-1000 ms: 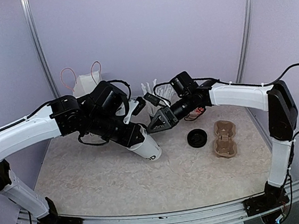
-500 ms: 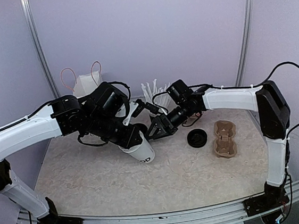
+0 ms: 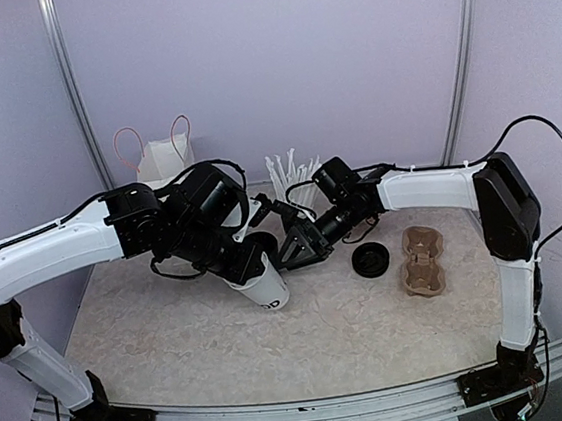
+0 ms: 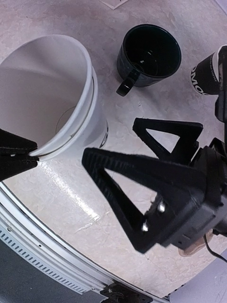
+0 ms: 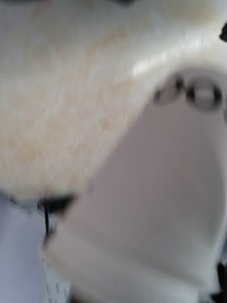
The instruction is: Pack the takeout coffee
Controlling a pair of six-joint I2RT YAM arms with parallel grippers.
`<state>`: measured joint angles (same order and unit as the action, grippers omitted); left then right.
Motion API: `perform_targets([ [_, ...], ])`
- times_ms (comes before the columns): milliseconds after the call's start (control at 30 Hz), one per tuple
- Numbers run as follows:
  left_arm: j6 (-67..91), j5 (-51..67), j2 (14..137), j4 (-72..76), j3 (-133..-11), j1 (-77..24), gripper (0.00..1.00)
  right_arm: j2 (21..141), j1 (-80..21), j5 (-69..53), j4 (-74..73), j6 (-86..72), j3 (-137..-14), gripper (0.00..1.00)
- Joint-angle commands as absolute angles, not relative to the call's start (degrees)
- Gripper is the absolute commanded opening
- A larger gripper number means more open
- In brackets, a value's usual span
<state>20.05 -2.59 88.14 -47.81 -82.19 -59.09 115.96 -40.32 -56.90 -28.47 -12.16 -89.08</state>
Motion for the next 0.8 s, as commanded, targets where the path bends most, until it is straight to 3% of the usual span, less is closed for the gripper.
perform_targets([
  [0,19.0,-3.7,89.1,-45.2,-81.6,-59.5,0.00,111.9,-40.0,-68.6,-22.7,-14.9,-86.7,0.99],
  [500,19.1,-1.3,89.0,-42.3,-81.6,-59.8,0.00,115.7,-41.4,-66.0,-22.8,-17.4,-89.6,0.99],
  [767,19.3,-2.1,88.3,-41.7,-81.7,-59.9,0.00,117.8,-41.5,-53.0,-27.2,-17.3,-89.4,0.97],
])
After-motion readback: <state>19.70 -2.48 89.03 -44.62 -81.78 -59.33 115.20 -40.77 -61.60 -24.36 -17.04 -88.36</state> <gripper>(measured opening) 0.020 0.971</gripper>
